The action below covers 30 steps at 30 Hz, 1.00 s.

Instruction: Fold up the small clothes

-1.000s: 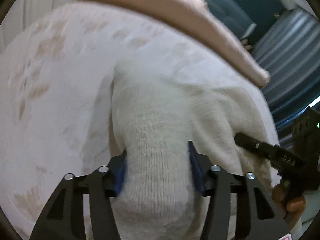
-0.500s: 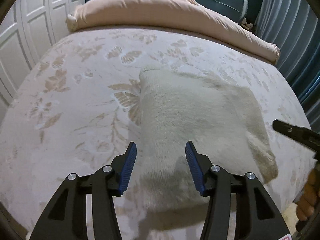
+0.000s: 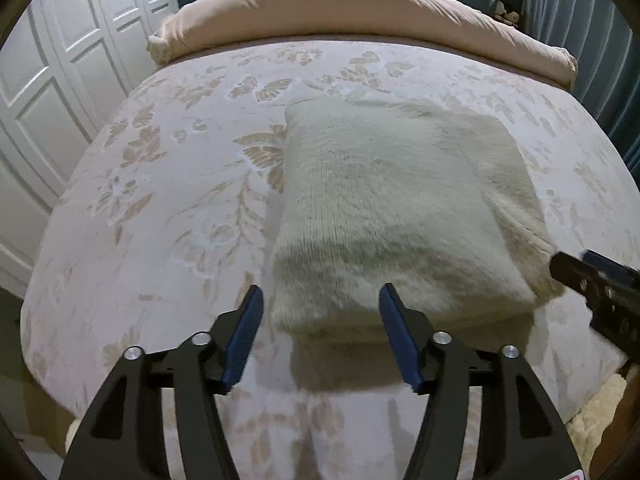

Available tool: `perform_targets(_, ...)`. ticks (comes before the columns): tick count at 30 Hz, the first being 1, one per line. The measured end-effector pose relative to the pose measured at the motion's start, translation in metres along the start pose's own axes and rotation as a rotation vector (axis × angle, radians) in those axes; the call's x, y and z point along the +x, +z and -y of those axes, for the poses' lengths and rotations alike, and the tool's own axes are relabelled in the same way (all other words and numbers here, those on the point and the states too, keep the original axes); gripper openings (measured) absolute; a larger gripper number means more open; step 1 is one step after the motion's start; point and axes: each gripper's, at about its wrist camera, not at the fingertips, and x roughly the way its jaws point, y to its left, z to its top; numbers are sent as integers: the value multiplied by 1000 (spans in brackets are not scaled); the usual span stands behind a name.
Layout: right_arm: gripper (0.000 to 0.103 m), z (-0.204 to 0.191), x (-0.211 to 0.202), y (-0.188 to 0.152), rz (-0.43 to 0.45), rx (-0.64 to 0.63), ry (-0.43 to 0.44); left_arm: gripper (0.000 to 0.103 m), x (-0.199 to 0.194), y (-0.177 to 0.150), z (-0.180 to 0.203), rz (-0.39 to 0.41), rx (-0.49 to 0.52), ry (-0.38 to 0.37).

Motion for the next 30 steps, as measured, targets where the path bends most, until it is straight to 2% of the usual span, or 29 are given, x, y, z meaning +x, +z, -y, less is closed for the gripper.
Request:
perform_targets(1,68,-1,-8,-10,17,-5,-40,64,-5,-4,1,3,-3,4)
perform_targets(4,76,-5,-26,-35,34,8,-83,70,-18,-18,7,18,0,18)
perform_targets(9,80,-7,-31,-64,21,44,-80,74,-24,-44,13,-3,-28,16)
perform_targets(13,80,-9,-31,-82,8,27,-97,74,-26,-61,15,-17,-50,17)
perform_targets(18,80,-10,-30,-97,-6,15,-96,74,-26,-77,23,-6,-16,48)
perform_targets(22,80,-13,-28,-103,-10,3,-115,73,-23,-85,26,0,-7,75)
perform_targets(30,80,-14,-26,-108,-18,-5,-121,71,-19,-89,21,-11,-36,64)
